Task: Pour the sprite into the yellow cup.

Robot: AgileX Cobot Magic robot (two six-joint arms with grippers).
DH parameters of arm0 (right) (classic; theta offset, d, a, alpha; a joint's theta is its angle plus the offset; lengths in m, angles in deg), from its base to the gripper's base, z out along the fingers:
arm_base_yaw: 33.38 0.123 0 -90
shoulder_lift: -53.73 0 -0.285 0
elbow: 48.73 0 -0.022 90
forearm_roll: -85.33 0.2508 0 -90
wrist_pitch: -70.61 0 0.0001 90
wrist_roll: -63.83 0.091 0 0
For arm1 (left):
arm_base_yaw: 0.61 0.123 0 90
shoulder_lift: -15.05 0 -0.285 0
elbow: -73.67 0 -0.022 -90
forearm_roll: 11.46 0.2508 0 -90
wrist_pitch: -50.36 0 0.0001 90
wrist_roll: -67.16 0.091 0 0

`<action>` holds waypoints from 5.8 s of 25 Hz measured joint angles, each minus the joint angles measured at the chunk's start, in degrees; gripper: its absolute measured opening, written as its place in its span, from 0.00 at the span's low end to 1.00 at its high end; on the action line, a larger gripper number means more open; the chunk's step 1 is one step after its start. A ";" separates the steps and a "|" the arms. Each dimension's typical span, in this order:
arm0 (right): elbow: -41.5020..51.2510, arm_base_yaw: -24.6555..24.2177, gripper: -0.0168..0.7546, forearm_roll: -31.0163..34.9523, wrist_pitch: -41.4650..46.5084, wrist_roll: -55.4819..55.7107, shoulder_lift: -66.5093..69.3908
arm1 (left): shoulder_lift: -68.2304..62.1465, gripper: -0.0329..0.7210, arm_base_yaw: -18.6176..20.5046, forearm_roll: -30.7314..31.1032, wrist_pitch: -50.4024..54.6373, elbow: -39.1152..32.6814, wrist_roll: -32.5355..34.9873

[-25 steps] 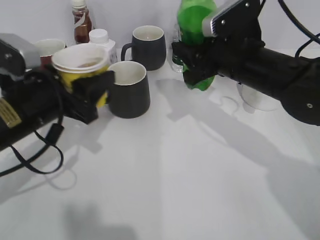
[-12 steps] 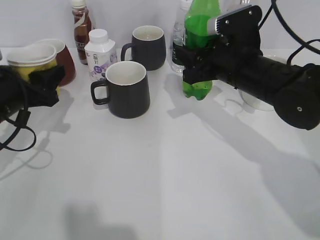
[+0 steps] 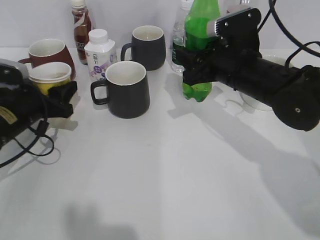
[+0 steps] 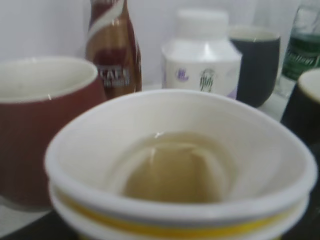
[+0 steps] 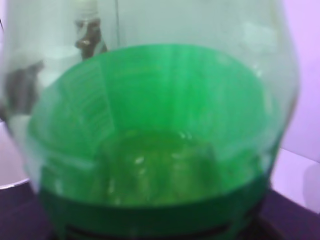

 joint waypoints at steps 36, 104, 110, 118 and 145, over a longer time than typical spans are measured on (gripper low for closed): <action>-0.11 0.00 0.58 1.19 -7.89 0.06 7.61 | -0.60 0.87 0.00 1.35 -1.04 -8.29 0.95; 15.00 7.97 0.79 10.45 106.02 -3.00 -67.23 | 105.71 0.80 -14.97 -7.67 134.83 1.99 2.78; 18.20 7.97 0.79 10.40 108.06 -3.00 -83.91 | 106.78 0.77 -14.97 -8.01 130.11 -0.38 3.61; 18.43 7.97 0.79 10.40 108.13 -3.05 -95.34 | 106.78 0.77 -14.97 -8.01 129.68 -0.60 3.75; 18.49 -19.94 0.79 10.57 108.29 -3.05 -96.53 | 110.83 0.74 7.71 -7.96 129.34 -0.60 3.92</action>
